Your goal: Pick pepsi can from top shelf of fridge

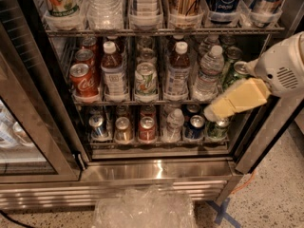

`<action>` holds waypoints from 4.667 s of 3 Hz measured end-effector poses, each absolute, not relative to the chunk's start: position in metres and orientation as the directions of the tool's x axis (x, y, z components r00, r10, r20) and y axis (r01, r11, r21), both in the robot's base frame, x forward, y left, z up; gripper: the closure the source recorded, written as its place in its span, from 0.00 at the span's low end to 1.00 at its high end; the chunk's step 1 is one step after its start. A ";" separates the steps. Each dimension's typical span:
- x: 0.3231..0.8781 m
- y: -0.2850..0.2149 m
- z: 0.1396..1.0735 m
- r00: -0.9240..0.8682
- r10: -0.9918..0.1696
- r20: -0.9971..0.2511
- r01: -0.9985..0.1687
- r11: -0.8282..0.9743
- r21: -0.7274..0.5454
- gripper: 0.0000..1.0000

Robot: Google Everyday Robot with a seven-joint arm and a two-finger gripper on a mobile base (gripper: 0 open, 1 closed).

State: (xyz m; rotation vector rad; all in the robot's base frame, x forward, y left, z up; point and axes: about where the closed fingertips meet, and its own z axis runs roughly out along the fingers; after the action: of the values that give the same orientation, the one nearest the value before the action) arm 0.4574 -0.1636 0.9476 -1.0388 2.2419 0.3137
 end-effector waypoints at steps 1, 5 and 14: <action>0.492 -0.141 0.958 -0.480 -0.458 -0.748 -0.684 0.730 -0.009 0.00; 0.511 -0.139 0.979 -0.506 -0.222 -0.833 -0.462 0.886 0.045 0.00; 0.580 -0.150 1.083 -0.115 0.081 -0.990 -0.209 0.972 0.104 0.37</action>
Offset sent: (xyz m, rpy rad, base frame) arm 0.0581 -0.0016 0.0757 0.1185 -0.2274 -0.5268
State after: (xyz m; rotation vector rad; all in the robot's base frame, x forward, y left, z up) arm 0.5799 -0.1501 1.0825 -0.0974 1.6685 0.2469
